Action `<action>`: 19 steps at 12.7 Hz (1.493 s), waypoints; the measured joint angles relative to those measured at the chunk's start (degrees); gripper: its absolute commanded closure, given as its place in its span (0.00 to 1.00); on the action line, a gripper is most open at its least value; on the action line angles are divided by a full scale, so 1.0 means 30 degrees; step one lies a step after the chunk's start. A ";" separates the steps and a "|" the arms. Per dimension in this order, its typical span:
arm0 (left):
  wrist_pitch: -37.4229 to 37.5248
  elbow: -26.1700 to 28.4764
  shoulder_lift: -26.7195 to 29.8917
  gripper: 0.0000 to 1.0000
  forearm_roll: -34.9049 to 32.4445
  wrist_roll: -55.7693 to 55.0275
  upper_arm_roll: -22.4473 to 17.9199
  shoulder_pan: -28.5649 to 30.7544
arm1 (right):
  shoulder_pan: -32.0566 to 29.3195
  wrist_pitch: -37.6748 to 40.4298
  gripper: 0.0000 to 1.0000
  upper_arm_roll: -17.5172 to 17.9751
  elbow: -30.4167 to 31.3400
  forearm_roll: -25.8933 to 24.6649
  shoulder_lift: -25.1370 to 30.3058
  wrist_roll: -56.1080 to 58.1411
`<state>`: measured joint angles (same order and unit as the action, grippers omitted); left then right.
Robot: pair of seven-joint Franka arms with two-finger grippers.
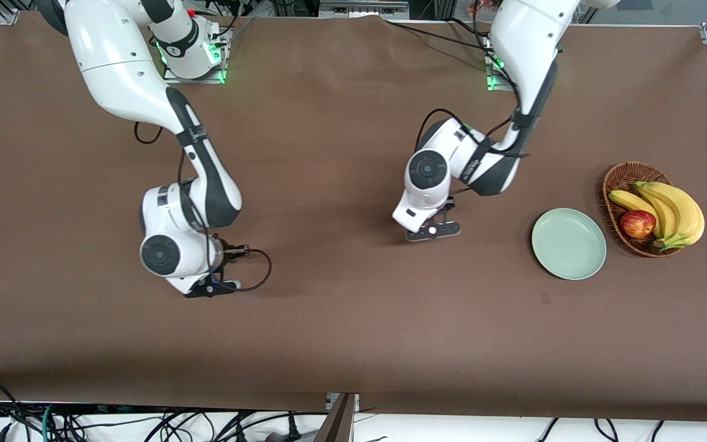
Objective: Collect all strawberries into plate
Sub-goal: 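Place the strawberry mid-table with the right gripper while the left gripper carries another, then release the strawberry onto the plate with the left gripper while the right gripper reaches back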
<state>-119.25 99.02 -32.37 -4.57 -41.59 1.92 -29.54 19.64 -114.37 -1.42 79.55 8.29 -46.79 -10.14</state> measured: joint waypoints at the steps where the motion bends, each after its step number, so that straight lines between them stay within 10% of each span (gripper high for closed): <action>1: 0.1138 -0.0044 0.0691 0.96 -0.0011 0.1605 -0.0052 0.0840 | 0.0419 -0.0449 1.00 0.0316 0.0015 0.0246 -0.0007 -0.1417; 8: 0.3255 0.0292 0.2067 0.95 -0.0030 1.5431 -0.0134 0.8274 | 0.7028 -1.1251 0.98 0.1068 -0.0748 0.1409 -0.1667 -1.4959; 9: 0.3242 0.0424 0.2005 0.95 -0.0030 1.6609 -0.0123 0.8990 | 0.7981 -1.2553 0.81 0.1059 -0.1647 0.1407 -0.2350 -1.7077; 10: 0.3149 0.0518 0.1861 0.95 -0.0029 1.7625 -0.0113 0.9578 | 0.8799 -1.3468 0.11 0.1026 -0.2646 0.1405 -0.3083 -1.8651; 14: 0.1014 0.0973 0.0325 0.93 -0.0029 2.1785 -0.0061 1.1793 | 1.0044 -1.5294 0.00 0.0814 -0.4586 0.1350 -0.4693 -1.9928; 16: 0.0058 0.1513 -0.0223 0.48 0.0088 2.2288 0.0039 1.2303 | 0.9990 -1.5114 0.00 0.0479 -0.4842 0.1328 -0.4691 -1.9901; 17: -0.0286 0.1831 -0.0318 0.00 0.0151 2.2289 0.0113 1.2322 | 0.9948 -1.4415 0.00 0.0148 -0.5042 0.1322 -0.4639 -1.9852; 19: -0.0417 0.1989 -0.0297 0.00 0.0180 2.2288 0.0275 1.2306 | 0.9493 -1.1221 0.00 -0.0549 -0.5464 0.1295 -0.4206 -1.8523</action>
<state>-120.50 104.99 -33.26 -4.03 25.28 2.75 7.38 48.12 -148.03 -3.06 63.16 12.18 -59.41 -65.71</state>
